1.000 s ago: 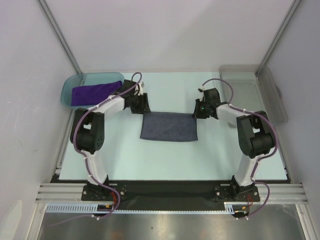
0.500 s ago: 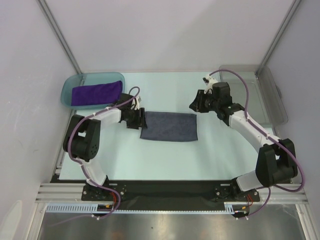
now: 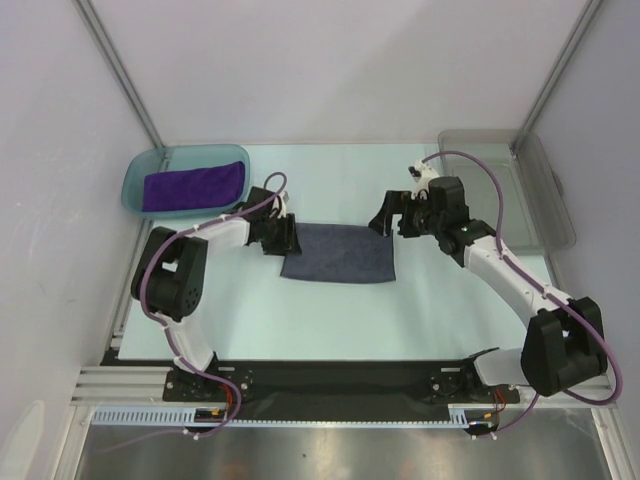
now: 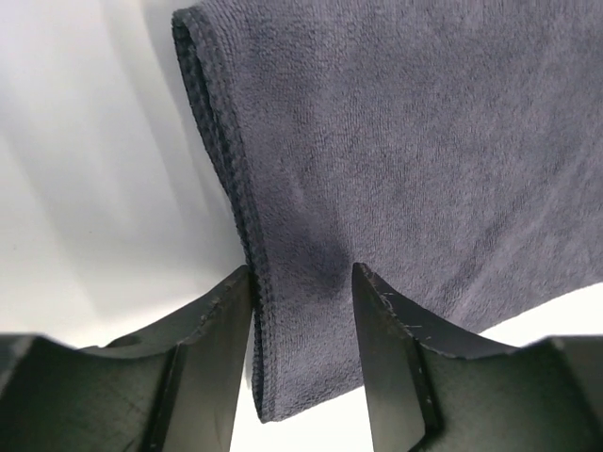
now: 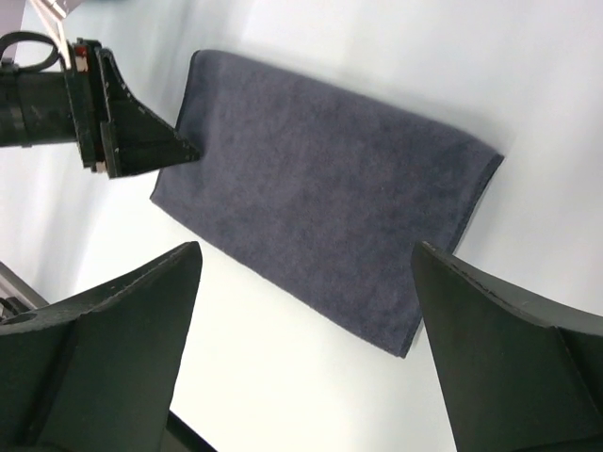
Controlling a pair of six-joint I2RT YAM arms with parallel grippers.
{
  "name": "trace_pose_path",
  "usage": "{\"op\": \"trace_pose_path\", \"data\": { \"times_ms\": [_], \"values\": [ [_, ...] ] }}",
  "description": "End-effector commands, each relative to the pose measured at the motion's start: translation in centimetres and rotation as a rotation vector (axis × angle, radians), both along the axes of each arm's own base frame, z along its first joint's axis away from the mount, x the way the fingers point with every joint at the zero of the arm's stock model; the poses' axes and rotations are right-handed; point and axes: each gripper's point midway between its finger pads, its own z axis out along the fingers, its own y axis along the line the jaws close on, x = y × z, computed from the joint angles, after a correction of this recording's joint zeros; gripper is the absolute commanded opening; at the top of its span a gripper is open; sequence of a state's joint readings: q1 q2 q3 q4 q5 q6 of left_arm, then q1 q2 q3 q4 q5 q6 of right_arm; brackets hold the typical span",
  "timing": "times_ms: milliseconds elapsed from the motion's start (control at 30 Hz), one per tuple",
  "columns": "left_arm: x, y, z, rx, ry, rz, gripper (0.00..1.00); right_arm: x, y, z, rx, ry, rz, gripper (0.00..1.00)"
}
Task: Fold and stack the towels
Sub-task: Neatly place the folded towel into the bin
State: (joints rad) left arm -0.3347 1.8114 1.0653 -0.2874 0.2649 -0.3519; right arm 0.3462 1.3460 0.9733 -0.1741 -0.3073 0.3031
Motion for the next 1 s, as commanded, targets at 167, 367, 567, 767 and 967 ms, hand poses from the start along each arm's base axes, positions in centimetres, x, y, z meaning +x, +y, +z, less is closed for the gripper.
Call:
{"op": "trace_pose_path", "data": {
  "times_ms": [167, 367, 567, 767, 967],
  "values": [
    [-2.9, 0.0, -3.7, 0.158, 0.158, 0.046, 0.29, -0.8, -0.3, 1.5, 0.006, -0.062, 0.014, 1.0],
    [-1.3, 1.0, 0.3, 0.242, 0.105, 0.123, 0.0, -0.8, -0.3, 2.3, 0.026, -0.082, 0.017, 1.0],
    [1.0, 3.2, 3.2, 0.407, 0.081, 0.156, 0.0, -0.6, -0.3, 2.4, 0.032, -0.087, 0.017, 1.0],
    [3.1, 4.7, 5.1, 0.515, 0.027, 0.185, 0.0, -0.1, -0.8, 2.0, 0.025, -0.083, 0.006, 1.0],
    [6.8, 5.3, 7.3, 0.611, -0.021, 0.192, 0.0, 0.8, -1.1, 1.8, 0.022, -0.083, -0.012, 1.0]
  ]
}}
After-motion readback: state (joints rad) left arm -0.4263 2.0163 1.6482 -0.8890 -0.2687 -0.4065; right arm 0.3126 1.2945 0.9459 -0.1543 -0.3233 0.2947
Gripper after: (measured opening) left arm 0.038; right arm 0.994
